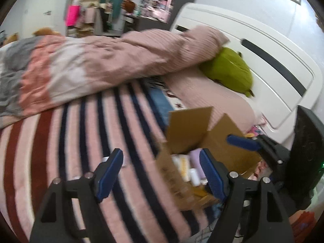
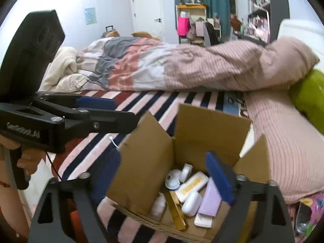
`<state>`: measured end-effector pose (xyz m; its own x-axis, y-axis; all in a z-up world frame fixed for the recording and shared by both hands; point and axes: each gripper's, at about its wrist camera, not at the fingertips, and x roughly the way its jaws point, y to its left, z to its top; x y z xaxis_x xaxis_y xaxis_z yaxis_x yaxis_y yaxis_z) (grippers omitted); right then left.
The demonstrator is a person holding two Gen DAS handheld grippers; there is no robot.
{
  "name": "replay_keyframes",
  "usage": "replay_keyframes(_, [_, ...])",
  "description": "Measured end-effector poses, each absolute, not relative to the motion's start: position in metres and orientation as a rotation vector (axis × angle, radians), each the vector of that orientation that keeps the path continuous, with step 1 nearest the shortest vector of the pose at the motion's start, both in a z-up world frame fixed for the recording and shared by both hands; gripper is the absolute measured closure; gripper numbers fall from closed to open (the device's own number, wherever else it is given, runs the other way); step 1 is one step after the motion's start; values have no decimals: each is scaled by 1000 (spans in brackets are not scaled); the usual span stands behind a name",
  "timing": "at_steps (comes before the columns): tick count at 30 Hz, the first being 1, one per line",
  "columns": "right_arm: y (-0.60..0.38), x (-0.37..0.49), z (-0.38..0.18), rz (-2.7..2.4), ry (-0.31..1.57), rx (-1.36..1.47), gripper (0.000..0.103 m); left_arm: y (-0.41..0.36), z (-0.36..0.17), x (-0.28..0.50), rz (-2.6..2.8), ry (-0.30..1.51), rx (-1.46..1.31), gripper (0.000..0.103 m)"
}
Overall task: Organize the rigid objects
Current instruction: 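Carry the earbud case into the cardboard box and release it, then grasp the white adapter with the right gripper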
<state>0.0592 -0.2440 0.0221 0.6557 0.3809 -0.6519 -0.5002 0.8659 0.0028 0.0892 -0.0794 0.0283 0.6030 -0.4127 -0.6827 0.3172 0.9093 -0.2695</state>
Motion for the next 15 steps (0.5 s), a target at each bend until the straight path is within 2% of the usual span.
replay_keyframes(5, [-196,51,32,563,672,-217,2,-17,26,66,-313,794,-163,28])
replay_keyframes(11, [-122,46,21,686,677,-298,2,59,1,48,-150,801,-212,28])
replay_keyframes(15, [-81,55,-10,756,737,-280,2,96,-23,43,-74,821,-244,28])
